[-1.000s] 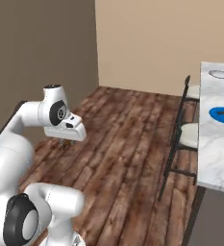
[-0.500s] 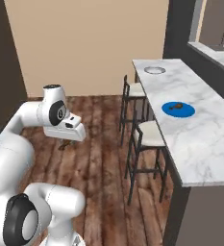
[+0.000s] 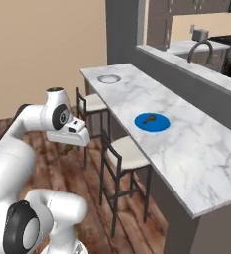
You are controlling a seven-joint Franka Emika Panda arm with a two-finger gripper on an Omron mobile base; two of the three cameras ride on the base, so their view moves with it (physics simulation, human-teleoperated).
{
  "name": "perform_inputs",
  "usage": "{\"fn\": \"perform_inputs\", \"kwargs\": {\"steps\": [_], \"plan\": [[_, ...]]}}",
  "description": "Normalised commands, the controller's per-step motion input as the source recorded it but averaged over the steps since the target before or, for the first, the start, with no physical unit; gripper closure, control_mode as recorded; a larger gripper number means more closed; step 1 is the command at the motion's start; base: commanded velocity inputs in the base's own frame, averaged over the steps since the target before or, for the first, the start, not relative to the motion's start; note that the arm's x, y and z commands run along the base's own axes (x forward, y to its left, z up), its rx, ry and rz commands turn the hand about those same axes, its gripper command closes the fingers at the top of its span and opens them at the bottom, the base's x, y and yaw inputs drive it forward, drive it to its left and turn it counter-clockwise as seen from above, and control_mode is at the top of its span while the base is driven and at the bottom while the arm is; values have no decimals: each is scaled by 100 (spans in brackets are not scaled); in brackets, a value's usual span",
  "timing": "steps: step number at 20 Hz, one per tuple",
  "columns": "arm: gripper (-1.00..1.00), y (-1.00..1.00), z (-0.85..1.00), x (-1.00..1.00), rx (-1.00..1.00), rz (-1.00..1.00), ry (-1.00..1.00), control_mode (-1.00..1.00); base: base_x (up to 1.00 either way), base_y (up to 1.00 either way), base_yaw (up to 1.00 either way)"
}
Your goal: Take the chicken drumsticks from the pan and place one on each plate on the dining counter.
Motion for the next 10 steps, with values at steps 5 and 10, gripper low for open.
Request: {"fn": "perform_inputs", "kwargs": {"steps": [5,10], "plan": [[100,0,0,0,0,0,0,100,72,80,-35],[100,0,0,0,0,0,0,100,50,98,-15]]}}
